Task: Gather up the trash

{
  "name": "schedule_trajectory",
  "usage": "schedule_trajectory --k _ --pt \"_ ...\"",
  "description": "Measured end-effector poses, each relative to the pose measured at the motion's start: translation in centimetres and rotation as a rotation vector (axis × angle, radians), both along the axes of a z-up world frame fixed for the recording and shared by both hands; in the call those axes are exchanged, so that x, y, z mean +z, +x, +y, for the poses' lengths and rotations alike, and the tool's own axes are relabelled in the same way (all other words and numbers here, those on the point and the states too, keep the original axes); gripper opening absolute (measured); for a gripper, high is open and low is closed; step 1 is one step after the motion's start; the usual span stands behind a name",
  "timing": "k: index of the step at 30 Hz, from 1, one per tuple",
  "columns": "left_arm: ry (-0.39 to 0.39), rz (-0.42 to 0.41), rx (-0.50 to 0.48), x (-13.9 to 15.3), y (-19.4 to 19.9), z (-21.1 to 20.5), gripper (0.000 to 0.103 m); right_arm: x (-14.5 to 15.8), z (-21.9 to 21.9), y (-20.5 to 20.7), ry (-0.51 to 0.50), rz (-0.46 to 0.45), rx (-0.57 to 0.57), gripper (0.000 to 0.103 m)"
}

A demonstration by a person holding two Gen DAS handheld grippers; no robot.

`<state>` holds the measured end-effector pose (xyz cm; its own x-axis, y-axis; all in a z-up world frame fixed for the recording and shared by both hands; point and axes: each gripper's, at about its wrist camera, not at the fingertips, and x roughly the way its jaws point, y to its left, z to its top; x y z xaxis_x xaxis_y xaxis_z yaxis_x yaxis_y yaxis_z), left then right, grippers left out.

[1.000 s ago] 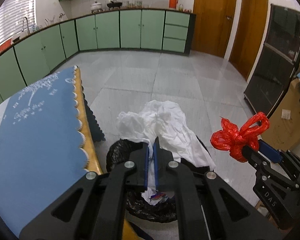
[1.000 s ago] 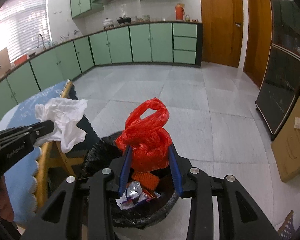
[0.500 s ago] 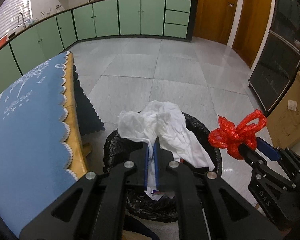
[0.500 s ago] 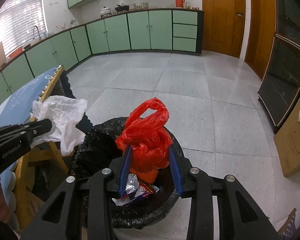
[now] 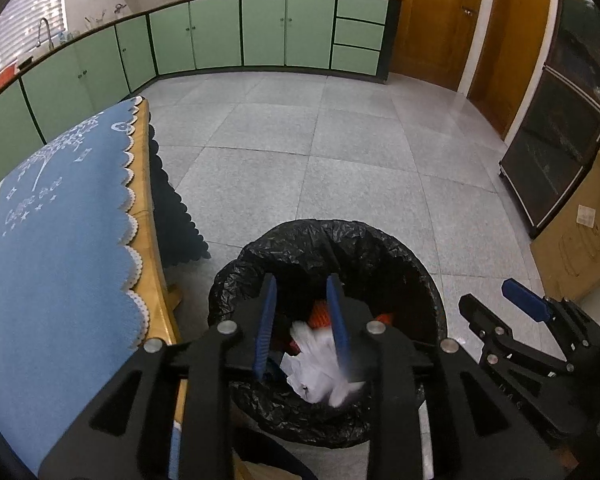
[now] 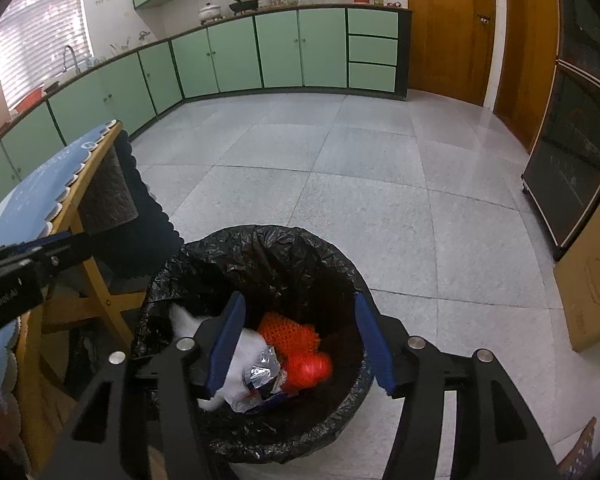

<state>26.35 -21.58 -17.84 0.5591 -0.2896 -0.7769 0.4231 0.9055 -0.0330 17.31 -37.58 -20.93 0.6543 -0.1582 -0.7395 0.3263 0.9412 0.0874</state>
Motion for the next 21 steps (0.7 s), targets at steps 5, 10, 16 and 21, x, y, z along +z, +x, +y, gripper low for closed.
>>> schedule_trajectory --k 5,10,16,21 --pt "-0.018 -0.017 0.021 0.9 0.2 0.8 0.028 0.6 0.1 -0.1 -0.005 -0.014 -0.002 0.062" --pt "-0.047 -0.051 0.045 2.6 -0.4 2.5 0.038 1.9 0.4 -0.6 -0.017 -0.041 -0.006 0.072" --pt "-0.074 -0.101 0.082 5.5 -1.4 5.7 0.052 4.8 1.3 -2.0 -0.04 -0.089 0.008 0.09" --pt "-0.109 -0.145 0.145 8.1 -3.0 8.6 0.068 7.5 2.6 -2.9 -0.046 -0.138 0.04 0.097"
